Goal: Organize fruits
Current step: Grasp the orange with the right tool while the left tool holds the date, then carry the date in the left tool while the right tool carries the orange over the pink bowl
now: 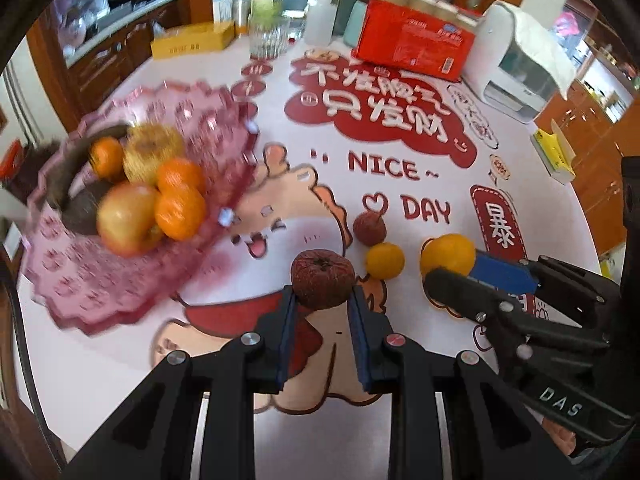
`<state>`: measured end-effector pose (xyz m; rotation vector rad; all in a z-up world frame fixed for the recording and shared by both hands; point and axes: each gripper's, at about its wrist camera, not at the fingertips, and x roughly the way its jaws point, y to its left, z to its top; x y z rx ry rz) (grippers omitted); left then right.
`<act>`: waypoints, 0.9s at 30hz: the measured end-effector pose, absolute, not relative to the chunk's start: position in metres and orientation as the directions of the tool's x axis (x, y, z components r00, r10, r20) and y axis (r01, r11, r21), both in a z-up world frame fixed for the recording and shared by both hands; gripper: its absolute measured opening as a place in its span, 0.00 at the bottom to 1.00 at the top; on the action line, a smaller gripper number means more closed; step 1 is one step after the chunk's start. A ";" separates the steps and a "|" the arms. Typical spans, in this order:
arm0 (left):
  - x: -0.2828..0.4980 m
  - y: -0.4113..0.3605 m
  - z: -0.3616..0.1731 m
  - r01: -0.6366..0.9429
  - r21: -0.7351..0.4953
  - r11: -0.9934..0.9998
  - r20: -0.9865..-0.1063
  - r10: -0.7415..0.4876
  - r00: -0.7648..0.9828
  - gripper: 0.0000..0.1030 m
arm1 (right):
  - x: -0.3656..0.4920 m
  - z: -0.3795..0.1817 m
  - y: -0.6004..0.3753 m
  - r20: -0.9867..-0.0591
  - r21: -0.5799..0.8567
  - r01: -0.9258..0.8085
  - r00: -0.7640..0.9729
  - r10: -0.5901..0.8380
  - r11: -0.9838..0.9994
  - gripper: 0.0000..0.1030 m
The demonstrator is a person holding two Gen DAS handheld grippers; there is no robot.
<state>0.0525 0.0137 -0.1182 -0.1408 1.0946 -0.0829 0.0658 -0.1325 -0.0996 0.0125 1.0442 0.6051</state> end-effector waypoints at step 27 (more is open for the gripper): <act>0.076 0.195 -0.030 0.035 -0.055 0.998 -0.828 -0.065 0.557 0.23 | 0.064 0.006 0.027 -0.686 0.200 -0.468 0.560 0.464 0.861 0.33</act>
